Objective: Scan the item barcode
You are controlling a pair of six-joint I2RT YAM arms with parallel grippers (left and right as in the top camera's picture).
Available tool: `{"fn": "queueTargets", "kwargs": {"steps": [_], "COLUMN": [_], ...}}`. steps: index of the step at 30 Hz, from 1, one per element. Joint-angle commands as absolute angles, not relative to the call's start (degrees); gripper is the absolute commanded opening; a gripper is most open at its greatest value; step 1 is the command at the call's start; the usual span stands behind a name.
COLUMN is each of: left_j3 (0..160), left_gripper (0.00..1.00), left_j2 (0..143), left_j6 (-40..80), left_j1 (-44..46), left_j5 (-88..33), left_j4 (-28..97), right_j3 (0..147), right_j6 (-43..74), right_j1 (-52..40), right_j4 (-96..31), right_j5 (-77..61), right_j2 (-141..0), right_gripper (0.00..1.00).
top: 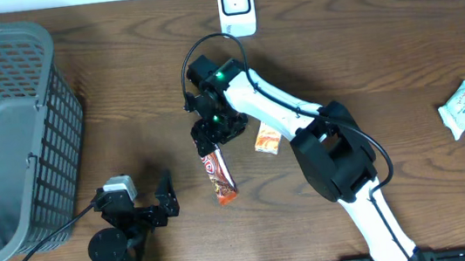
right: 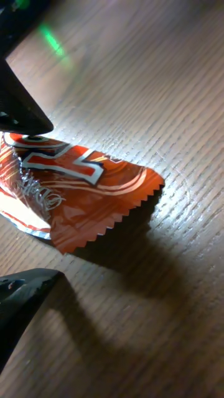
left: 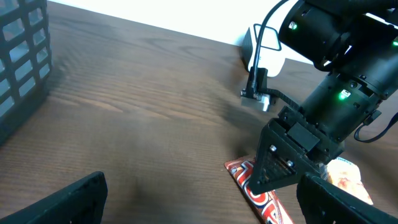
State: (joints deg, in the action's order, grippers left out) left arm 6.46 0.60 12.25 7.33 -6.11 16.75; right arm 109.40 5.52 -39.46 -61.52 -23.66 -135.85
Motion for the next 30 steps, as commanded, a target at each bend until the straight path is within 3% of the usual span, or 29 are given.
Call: {"fn": "queueTargets", "kwargs": {"steps": [1, 7, 12, 14, 16, 23, 30], "left_j3": [5.7, 5.7, 5.7, 5.7, 5.7, 5.7, 5.7], "left_gripper": [0.98, 0.98, 0.98, 0.98, 0.98, 0.98, 0.98], "left_j2": [0.2, 0.2, 0.2, 0.2, 0.2, 0.2, 0.2], "left_j6": [12.8, 12.8, 12.8, 12.8, 12.8, 12.8, 12.8], "left_j1": [7.2, 7.2, 7.2, 7.2, 7.2, 7.2, 7.2], "left_j5": [-6.9, -6.9, -6.9, -6.9, -6.9, -6.9, -6.9], "left_j4": [18.4, 18.4, 18.4, 18.4, 18.4, 18.4, 18.4], "right_j3": [106.5, 101.6, 99.5, 99.2, 99.2, 102.2, 112.2], "right_j6": [5.5, 5.8, 5.7, 5.7, 5.7, 5.5, 10.5], "right_j1": [-39.9, -40.0, -40.0, -40.0, -39.9, -38.4, -36.3], "right_j4": [-59.5, -55.6, -55.9, -55.9, -55.9, -60.9, -75.9], "right_j5": [-24.3, -27.8, -27.5, -27.2, -26.8, -23.5, -0.2], "right_j2": [-138.0, -138.0, -138.0, -138.0, -138.0, -137.2, -132.8], "right_gripper": [0.66, 0.57, 0.32, 0.12, 0.01, 0.01, 0.01]}}
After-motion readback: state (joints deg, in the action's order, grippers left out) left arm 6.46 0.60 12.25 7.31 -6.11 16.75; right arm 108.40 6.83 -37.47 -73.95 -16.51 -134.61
